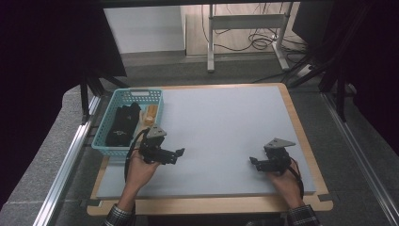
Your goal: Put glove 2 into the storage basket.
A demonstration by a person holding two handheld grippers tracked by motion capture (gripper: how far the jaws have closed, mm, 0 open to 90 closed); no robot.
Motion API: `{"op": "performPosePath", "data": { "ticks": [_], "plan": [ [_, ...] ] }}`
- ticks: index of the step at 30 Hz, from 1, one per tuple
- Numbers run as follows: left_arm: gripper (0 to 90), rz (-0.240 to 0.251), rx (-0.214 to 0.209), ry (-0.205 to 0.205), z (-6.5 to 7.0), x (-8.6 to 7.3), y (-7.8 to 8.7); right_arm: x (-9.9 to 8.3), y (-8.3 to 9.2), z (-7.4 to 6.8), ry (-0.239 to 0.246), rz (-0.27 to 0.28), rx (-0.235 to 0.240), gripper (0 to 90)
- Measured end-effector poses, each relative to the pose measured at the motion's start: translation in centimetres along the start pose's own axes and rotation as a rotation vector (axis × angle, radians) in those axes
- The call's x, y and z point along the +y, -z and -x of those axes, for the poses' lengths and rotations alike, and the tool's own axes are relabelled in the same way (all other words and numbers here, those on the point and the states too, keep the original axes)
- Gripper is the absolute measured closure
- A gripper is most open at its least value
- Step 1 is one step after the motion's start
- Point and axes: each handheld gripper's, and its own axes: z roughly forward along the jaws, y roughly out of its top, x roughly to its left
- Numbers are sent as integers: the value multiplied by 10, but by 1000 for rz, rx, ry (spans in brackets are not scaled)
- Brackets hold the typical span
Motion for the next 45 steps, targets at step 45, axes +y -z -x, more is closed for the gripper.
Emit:
{"op": "performPosePath", "data": {
  "ticks": [45],
  "plan": [
    [0,-63,-71,-88,50,-28,-68,0,0,0,-1,0,1,211]
  ]
}}
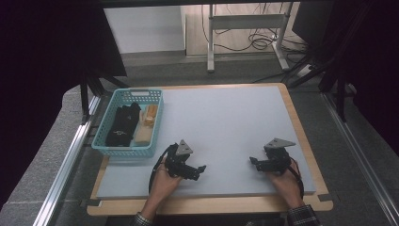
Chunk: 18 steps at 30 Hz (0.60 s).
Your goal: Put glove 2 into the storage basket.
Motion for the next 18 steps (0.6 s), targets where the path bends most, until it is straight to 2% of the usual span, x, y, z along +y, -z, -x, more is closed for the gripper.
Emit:
{"op": "performPosePath", "data": {
  "ticks": [7,15,18],
  "plan": [
    [0,-29,12,-16,4,-5,-7,0,0,0,1,0,0,212],
    [0,-90,39,-48,11,-8,-17,0,0,0,1,0,0,212],
    [0,-93,38,-41,10,-8,-17,0,0,0,0,0,0,212]
  ]
}}
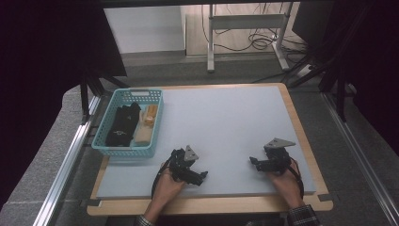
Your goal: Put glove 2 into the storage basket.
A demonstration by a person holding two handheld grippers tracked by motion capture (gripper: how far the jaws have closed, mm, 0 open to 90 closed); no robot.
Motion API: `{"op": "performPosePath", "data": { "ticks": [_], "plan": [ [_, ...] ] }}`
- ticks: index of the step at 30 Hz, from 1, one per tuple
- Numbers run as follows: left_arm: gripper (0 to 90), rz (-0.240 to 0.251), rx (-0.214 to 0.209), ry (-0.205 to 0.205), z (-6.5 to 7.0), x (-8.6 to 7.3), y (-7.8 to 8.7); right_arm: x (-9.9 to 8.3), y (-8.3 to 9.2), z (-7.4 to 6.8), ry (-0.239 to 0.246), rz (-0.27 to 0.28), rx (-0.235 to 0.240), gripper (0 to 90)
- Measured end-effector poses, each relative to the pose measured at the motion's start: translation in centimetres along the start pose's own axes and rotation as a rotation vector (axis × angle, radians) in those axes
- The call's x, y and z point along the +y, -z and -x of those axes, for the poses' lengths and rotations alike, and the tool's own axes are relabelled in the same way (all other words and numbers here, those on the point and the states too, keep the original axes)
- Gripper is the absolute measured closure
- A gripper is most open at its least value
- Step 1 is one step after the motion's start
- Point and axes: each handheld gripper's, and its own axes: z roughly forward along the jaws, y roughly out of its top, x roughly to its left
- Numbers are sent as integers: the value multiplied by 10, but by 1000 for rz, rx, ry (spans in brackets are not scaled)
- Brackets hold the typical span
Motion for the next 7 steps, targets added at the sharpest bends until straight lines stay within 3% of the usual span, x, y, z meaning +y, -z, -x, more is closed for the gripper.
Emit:
{"op": "performPosePath", "data": {
  "ticks": [3,7],
  "plan": [
    [0,-13,-20,32,-2,0,-1,0,0,0,0,0,0,212],
    [0,-16,-20,35,-2,0,-1,0,0,0,0,0,0,211]
  ]
}}
